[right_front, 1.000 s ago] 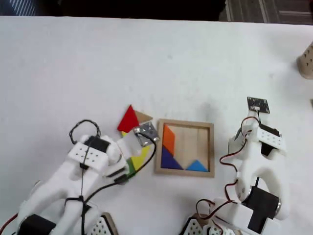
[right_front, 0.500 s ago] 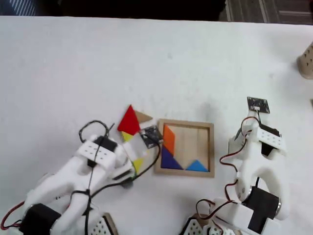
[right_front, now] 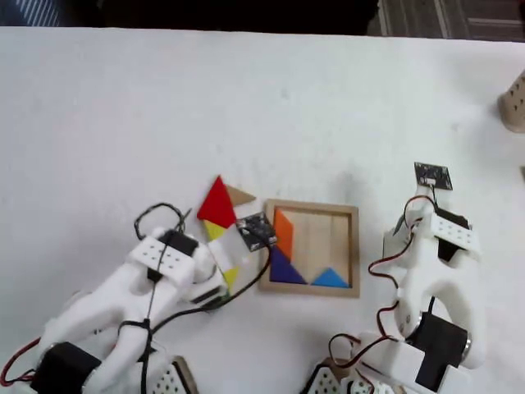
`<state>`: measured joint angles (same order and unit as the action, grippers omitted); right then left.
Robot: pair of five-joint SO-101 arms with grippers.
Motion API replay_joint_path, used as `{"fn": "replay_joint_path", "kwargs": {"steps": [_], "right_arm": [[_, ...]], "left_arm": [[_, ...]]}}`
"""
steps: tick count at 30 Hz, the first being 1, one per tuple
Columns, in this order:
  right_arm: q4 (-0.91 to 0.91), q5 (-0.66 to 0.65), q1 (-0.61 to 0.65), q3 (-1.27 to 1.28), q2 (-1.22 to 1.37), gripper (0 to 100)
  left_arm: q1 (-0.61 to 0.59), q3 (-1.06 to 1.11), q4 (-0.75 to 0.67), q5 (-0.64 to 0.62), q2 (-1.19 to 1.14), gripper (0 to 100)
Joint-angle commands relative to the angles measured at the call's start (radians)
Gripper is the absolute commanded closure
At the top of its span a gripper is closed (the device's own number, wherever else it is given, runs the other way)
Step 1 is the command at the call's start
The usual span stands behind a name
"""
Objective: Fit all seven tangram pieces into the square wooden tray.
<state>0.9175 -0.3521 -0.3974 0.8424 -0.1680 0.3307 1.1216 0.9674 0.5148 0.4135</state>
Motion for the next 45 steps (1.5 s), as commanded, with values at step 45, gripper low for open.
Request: {"fn": "replay_joint_path", "kwargs": {"steps": [45], "right_arm": [[-0.016,-0.002,0.004,-0.020,-0.005,77.6]], "left_arm": [[0.364,-0.796,-0.170,-0.565,-0.489,95]]}}
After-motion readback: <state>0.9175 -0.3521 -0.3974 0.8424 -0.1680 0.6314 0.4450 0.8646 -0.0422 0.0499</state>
